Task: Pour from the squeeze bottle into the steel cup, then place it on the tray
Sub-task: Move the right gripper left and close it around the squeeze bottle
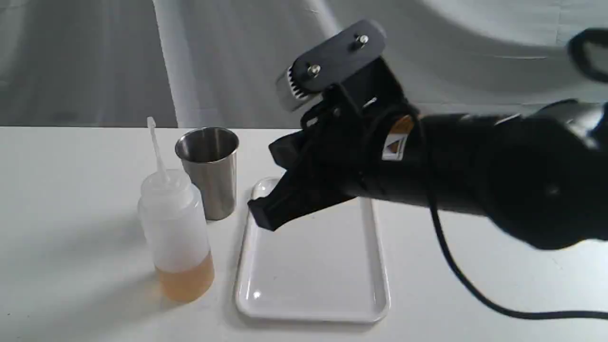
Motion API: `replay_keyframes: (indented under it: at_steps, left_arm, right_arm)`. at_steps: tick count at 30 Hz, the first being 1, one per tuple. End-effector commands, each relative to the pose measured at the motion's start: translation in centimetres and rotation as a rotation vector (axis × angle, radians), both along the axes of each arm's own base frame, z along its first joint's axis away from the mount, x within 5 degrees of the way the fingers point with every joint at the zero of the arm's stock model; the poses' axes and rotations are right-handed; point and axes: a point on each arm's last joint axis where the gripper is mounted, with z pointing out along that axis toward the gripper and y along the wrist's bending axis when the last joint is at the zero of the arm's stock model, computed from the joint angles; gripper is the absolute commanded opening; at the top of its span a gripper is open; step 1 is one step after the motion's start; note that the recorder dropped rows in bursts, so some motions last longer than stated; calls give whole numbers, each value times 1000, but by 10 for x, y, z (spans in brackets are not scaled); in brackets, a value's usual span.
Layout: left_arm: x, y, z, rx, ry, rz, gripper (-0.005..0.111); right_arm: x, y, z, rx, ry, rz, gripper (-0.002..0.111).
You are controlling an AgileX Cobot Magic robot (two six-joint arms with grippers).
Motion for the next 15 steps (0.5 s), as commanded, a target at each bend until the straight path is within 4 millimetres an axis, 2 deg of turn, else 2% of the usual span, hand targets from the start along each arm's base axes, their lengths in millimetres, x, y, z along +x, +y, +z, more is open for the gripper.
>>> replay_keyframes:
  at_steps: [1,7,15]
  left_arm:
    - [0,0,-1,-2,-7,-3,8]
    - [0,0,-1,-2,-7,-3,8]
    - [0,0,-1,-2,-7,-3,8]
  right_arm:
    - [-3,11,-23,26,-19,4,0]
    - [-15,22,-67,23,-3,11,0]
    - [-9,40,-106,47,2,-30,0]
